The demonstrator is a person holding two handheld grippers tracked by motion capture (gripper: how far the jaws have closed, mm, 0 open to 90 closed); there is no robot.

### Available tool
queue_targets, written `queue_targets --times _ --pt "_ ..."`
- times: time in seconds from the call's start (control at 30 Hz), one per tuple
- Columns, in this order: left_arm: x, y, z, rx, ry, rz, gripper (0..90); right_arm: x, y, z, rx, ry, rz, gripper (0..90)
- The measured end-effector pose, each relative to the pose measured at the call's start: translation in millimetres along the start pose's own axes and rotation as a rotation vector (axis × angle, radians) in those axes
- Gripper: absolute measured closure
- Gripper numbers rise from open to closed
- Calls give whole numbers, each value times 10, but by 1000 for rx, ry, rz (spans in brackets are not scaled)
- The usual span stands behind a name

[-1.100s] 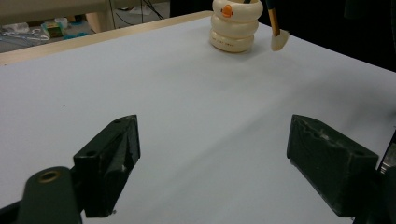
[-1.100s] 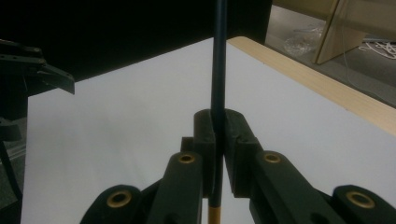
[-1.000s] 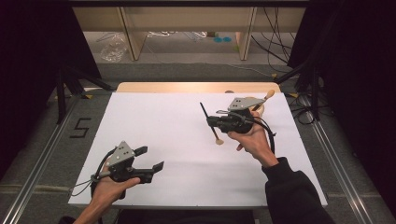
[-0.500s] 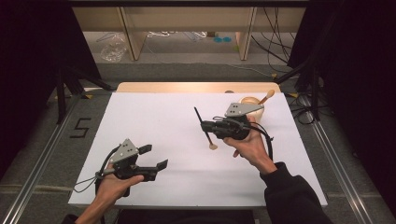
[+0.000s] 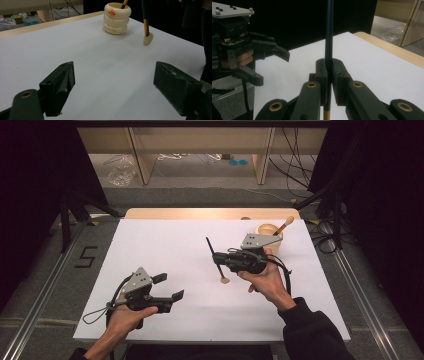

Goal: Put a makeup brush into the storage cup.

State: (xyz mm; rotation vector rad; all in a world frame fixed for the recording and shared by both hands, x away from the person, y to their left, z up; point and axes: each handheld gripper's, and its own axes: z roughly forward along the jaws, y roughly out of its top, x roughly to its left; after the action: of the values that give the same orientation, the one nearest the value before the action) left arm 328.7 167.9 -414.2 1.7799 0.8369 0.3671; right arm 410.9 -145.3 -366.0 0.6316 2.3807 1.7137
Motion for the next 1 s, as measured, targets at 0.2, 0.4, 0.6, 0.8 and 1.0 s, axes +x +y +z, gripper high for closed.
queue_targets --times 0.2,0.4,0.6,0.8,1.0 --pt "-40 1 55 9 -14 8 174 5 -15 6 -23 1 -3 850" --pt "-73 24 107 8 -31 9 175 41 -23 10 -28 8 19 851" --pt "-114 21 154 12 -45 9 181 64 -34 39 -37 26 9 851" --pt "-155 28 214 14 -65 6 187 107 -38 48 -36 39 27 851" --pt "-186 54 265 11 -84 14 187 145 -56 83 -46 70 34 851"
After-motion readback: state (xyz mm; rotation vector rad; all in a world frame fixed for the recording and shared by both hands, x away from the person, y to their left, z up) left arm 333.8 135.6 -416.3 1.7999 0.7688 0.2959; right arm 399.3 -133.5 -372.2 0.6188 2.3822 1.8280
